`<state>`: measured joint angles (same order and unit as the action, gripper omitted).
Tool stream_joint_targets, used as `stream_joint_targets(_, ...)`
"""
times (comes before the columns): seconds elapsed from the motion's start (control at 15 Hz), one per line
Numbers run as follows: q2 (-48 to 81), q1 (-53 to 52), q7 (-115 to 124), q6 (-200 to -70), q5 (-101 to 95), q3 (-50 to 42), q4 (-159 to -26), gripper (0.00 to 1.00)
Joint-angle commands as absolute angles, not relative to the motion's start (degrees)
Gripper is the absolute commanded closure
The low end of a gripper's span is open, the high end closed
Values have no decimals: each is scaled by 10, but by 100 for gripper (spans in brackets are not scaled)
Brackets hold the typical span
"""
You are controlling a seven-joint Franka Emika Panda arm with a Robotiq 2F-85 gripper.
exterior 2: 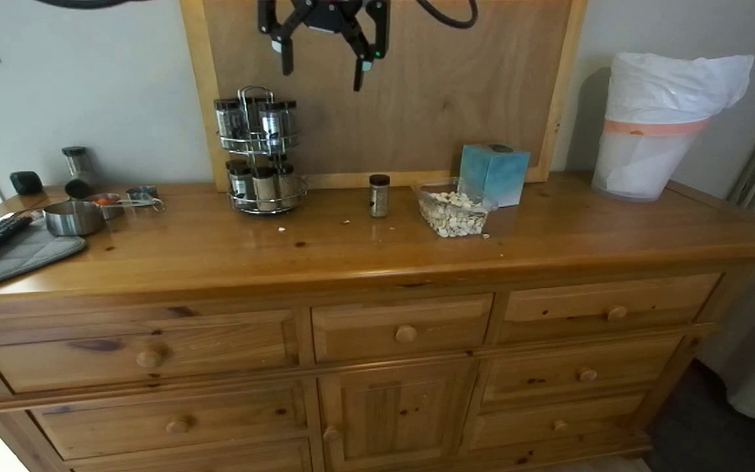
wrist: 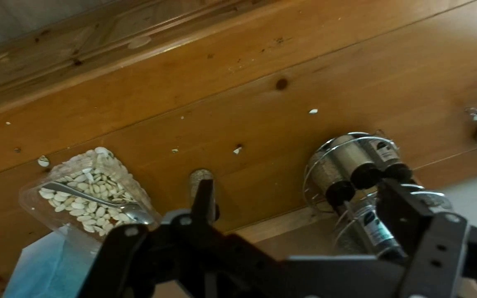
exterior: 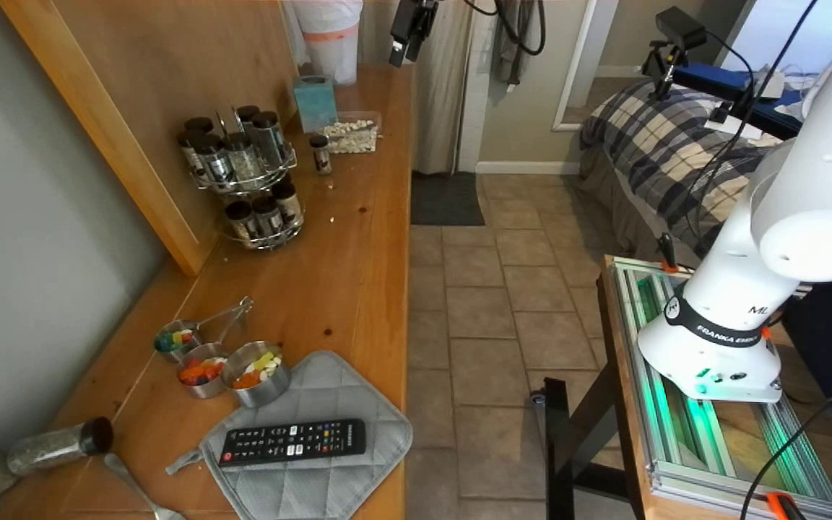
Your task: Move the bowl to the right
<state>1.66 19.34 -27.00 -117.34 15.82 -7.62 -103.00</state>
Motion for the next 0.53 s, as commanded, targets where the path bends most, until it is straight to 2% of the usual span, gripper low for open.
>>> stream_joint_targets(0.0,-110,154,-286,-1203,148,-87,-1168,0)
stream_joint_targets(0.27,-205,123,-267,-1161,113,-91,-1256,0)
stream_joint_targets(0.33,-145,116,-271,-1170,130,-103,-1195,0)
stream_joint_targets(0.47,-165,106,-268,-1168,129,-109,-1211,0)
